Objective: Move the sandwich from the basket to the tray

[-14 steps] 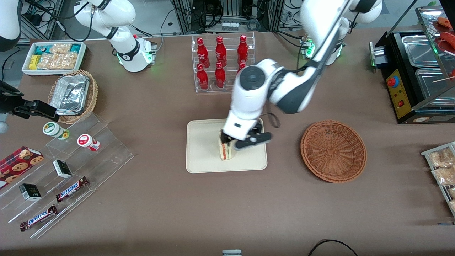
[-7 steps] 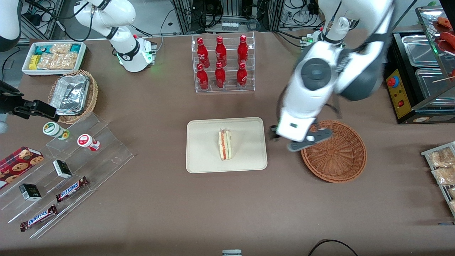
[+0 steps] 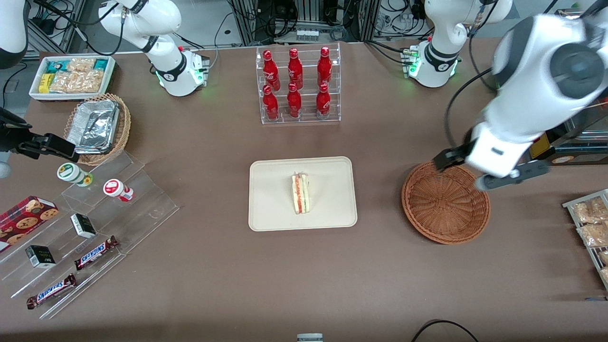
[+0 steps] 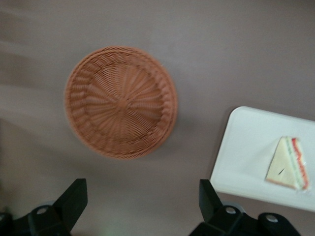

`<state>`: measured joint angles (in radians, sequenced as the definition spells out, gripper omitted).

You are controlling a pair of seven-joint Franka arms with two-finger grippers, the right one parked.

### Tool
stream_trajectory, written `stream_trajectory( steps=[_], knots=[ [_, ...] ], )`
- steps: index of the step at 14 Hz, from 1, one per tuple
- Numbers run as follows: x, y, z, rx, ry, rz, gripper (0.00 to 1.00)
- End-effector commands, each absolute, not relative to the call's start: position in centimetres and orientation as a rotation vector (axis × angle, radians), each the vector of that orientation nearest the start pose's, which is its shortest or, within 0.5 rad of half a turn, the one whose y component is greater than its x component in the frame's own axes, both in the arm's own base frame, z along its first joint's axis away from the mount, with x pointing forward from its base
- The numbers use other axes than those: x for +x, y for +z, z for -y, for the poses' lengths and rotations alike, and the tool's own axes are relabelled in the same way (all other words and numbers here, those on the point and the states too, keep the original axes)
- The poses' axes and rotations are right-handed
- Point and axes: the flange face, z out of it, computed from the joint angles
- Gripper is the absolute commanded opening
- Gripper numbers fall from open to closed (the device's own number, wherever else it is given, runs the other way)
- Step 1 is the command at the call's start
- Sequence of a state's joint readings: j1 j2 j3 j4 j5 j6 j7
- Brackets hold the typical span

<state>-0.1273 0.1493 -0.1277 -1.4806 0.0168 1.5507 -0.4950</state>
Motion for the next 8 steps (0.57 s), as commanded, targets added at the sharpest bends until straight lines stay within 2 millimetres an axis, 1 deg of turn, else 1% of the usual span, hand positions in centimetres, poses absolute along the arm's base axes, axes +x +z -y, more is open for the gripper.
stream_trajectory(
  steps=[1, 2, 3, 5, 6, 7, 8],
  knots=[
    [54.9, 60.5, 11.0, -3.111, 0.152, 0.280, 1.00],
    [54.4, 61.1, 9.9, -3.115, 0.156, 0.248, 1.00],
    [54.1, 61.6, 8.3, -3.124, 0.153, 0.232, 1.00],
    [52.8, 61.9, 7.5, -3.133, 0.177, 0.174, 1.00],
    [51.9, 62.0, 6.8, -3.129, 0.171, 0.184, 1.00],
    [51.2, 61.9, 6.5, -3.130, 0.152, 0.169, 1.00],
    [51.1, 62.0, 5.8, -3.136, 0.152, 0.133, 1.00]
  ],
)
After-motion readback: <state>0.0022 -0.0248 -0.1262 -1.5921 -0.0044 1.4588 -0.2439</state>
